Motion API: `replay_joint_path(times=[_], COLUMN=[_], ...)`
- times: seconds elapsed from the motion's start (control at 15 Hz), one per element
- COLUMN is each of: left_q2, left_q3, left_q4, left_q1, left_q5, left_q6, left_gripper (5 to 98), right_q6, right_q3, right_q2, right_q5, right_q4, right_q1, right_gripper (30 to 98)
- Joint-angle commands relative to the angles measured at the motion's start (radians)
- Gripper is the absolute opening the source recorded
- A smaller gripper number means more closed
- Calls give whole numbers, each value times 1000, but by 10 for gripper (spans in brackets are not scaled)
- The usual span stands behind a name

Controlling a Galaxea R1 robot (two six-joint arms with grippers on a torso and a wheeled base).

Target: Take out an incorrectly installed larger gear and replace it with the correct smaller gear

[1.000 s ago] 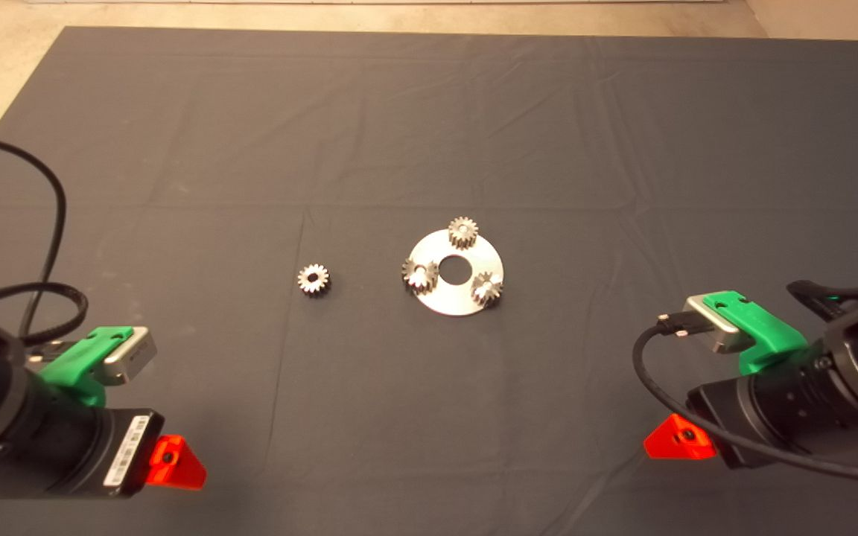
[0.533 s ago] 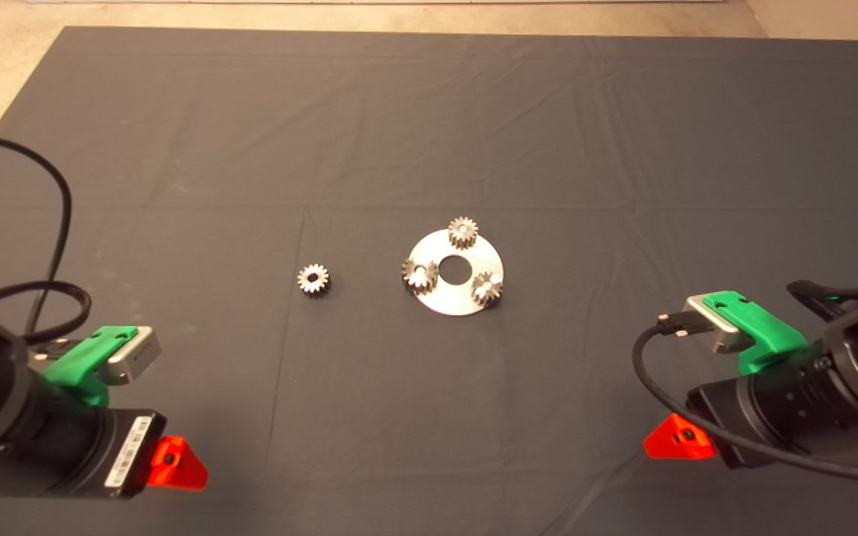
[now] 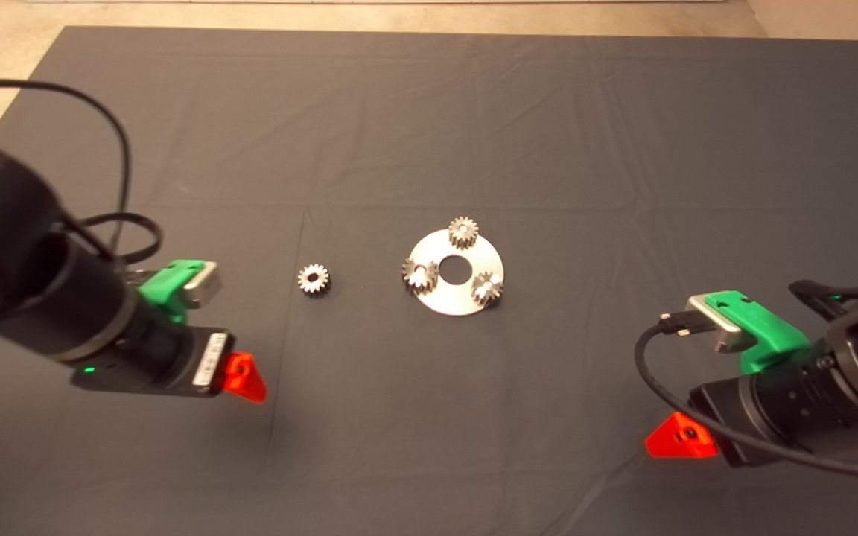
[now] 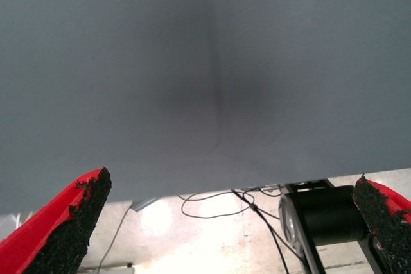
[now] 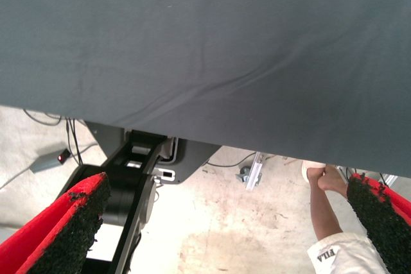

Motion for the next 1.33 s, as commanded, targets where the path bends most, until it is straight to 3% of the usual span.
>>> replay_joint_path(times=[0.0, 0.27, 0.33, 0.47, 0.53, 0.8, 1.0, 1.13, 1.27], left_q2=[118, 199, 229, 294, 322, 442, 461, 513, 552], left_q3=[-104, -162, -180, -233, -267, -415, -460, -512, -564], left_q4=[22, 26, 26, 28, 28, 28, 26, 28, 27], left_q1=[0, 1, 1, 1, 1, 11, 27, 45, 65], left_q5=[-1, -9, -19, -64, -76, -84, -87, -84, -82], left_q6=[12, 15, 15, 29, 39, 105, 128, 131, 170], left_gripper=[977, 977, 977, 977, 977, 977, 977, 977, 977], right_q6=[-51, -51, -51, -51, -51, -51, -51, -51, -51], right_q3=[0, 2, 2, 2, 2, 2, 2, 2, 0], right_q2=[-97, -97, -96, -96, -94, -94, -96, -93, -92], right_q5=[-126, -126, -126, -126, -126, -126, -126, -126, -126], right_q4=[-5, -5, -5, -5, -5, -5, -5, -5, -5], right_q1=[21, 20, 20, 19, 19, 19, 19, 17, 17], right_gripper=[976, 976, 976, 976, 976, 976, 976, 976, 976])
